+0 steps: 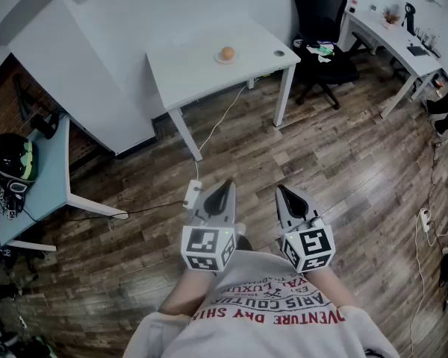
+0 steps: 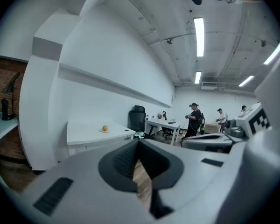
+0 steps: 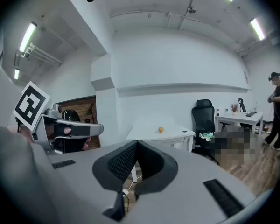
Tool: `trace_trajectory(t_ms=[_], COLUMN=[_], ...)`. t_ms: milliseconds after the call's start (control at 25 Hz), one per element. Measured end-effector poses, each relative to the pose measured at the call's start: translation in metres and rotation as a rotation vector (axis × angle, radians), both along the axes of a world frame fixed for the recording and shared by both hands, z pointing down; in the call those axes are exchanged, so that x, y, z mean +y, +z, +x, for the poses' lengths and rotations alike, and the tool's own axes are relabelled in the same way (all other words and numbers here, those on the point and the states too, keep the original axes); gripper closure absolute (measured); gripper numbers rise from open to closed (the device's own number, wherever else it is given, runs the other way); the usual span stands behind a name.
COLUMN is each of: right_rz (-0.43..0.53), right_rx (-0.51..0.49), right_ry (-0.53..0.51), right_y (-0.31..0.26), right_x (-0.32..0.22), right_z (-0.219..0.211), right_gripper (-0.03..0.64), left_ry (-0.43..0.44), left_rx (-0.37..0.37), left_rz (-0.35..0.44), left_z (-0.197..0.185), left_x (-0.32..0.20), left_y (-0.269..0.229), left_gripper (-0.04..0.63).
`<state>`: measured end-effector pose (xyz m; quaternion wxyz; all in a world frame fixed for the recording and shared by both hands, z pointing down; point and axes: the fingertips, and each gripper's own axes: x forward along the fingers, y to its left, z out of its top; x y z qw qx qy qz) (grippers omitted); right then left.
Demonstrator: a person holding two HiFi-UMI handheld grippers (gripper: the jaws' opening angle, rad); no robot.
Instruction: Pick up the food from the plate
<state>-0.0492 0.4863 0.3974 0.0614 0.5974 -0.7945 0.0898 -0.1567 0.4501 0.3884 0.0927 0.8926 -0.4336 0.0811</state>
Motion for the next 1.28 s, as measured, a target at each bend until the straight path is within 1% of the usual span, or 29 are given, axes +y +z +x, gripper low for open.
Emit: trace_trajectory(t_ms=[480,600,720,880,1040,1280], right_rz=[-0.005,0.001,0.007,-0.012,-0.033,-0.077], right_rx=[-0.026,-0.046,-0.043,-0.058,-0.075,-0.07], right_ry=[-0.001,0.019,0.046,0.085,0.104,0.127], right_y=[0.005,0.005,0.006,0.013,0.02,0.031], right_x=[0.002,0.006,0.01,0.015,0.005,-0.022], right_z=[0.003,0.01,0.021,0.038,0.045,0.063], right_gripper=[0.606,0.606,0.606,0.606,0.606,0.606], left_ry=[0.013,0.024,0.043,0.062,0.069,0.084], left_rx=[-0.015,-0.014,-0.008,-0.016,-0.031,-0.025], left_rz=[-0.014,-0.018,-0.026,-0.043,-0.048,-0.085], left_z=[0.008,0.013,0.023,0.033,0.037,0.054], left_x=[0.001,0.001,0.001,0.002,-0.013,-0.047], left_y=[0.008,0.009,0.011,0.016,0.02,0.031], left_gripper=[0.589,0.589,0.589,0.59,0.589,0.589])
